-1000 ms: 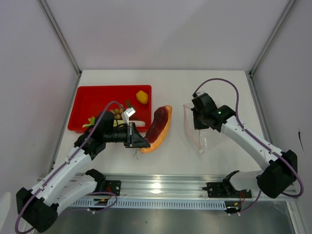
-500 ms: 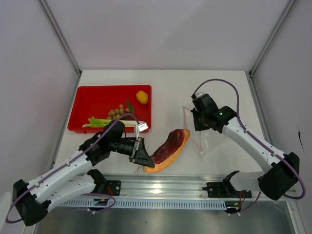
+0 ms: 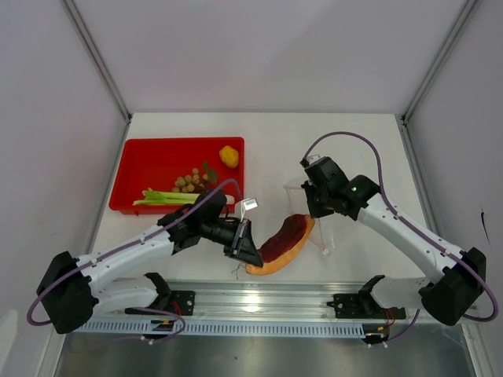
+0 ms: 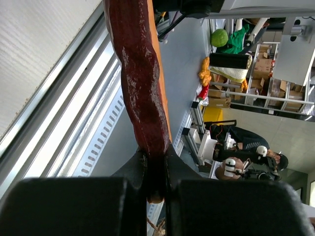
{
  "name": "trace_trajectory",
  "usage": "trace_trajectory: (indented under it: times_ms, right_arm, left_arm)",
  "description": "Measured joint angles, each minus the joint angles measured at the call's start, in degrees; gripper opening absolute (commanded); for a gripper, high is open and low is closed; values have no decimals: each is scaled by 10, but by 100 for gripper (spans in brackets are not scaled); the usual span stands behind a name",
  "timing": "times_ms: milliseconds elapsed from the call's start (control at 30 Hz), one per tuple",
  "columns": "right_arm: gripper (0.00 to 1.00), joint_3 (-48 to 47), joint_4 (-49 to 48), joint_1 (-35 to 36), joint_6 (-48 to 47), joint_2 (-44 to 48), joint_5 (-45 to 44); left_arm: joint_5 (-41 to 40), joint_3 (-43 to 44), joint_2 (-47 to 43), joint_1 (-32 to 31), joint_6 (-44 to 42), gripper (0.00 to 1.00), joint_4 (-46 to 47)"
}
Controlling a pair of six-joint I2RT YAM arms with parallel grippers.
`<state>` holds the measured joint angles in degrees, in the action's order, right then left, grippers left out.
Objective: Place the food in the zip-top bag and seal the zipper
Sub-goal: Place the fake food in the zipper food storage bag.
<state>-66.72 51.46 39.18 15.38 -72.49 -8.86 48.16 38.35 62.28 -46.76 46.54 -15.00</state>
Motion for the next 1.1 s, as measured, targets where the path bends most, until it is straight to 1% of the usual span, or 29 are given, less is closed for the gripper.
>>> trace_trajectory:
  times_ms: [267, 467, 733, 967, 1100]
  right_arm:
    - [0, 2, 3, 5, 0, 5, 7]
    - [0, 3, 4, 7, 0, 5, 12]
    - [0, 3, 10, 9, 4, 5, 12]
    - [0, 3, 10, 10, 11, 5, 28]
    - [0, 3, 10, 10, 13, 6, 34]
  left_arm:
    - [12, 17, 42, -1, 40, 1, 63]
    - [27, 38, 76, -3, 55, 0, 91]
    - [68, 31, 62, -7, 57, 1, 151]
    - [76, -8, 49, -26, 65, 1, 270]
    - [85, -23, 85, -35, 67, 1, 349]
